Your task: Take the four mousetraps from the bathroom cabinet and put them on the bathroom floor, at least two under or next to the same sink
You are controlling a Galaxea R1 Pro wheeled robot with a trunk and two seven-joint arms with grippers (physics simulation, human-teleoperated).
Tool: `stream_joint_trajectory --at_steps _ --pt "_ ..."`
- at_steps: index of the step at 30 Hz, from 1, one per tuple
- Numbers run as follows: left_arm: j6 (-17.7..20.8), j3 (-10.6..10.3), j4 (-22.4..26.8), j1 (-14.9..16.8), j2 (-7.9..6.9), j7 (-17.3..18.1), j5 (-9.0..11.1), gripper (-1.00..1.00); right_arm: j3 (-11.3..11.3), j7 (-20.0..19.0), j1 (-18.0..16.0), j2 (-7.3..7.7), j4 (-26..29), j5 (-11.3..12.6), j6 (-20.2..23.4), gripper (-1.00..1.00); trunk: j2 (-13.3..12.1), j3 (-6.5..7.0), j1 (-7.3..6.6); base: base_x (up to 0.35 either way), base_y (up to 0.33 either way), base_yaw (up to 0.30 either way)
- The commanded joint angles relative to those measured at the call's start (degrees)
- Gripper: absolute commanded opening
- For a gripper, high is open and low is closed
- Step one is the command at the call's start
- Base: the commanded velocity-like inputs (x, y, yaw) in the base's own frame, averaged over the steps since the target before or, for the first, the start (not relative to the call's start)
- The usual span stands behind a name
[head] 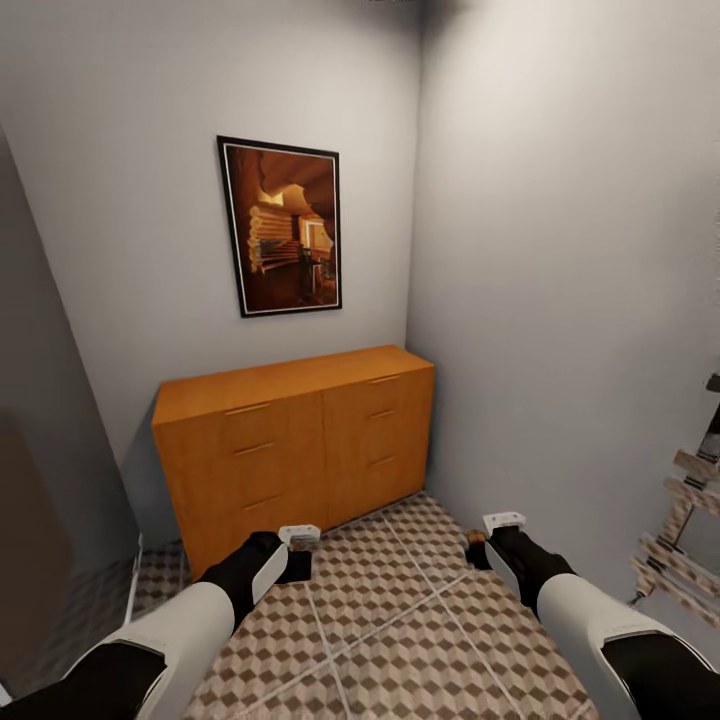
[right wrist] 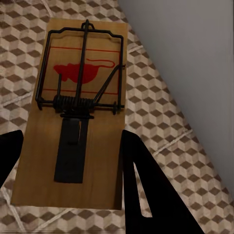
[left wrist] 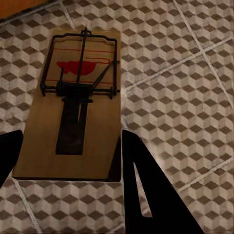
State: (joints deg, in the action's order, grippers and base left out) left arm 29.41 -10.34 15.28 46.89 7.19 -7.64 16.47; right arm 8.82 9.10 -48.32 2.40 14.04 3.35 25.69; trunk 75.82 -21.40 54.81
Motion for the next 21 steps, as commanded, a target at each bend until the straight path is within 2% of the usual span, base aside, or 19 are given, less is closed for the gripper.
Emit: stream_joint_trajectory --at_steps 1,21 --pt "0.25 -0.38 0.11 0.01 -0.02 -0.37 0.49 -1.0 0.45 0.39 -0.02 0.03 0.11 0.54 0.26 -1.0 0.04 -0.07 -0.04 -0.337 0.0 0.0" --pt "0.29 -0.38 0.1 0.01 0.02 -0.36 0.5 -1.0 0.46 0.49 -0.02 0.05 0.03 0.58 0.14 -1.0 0.04 -0.07 -0.04 -0.344 0.0 0.0"
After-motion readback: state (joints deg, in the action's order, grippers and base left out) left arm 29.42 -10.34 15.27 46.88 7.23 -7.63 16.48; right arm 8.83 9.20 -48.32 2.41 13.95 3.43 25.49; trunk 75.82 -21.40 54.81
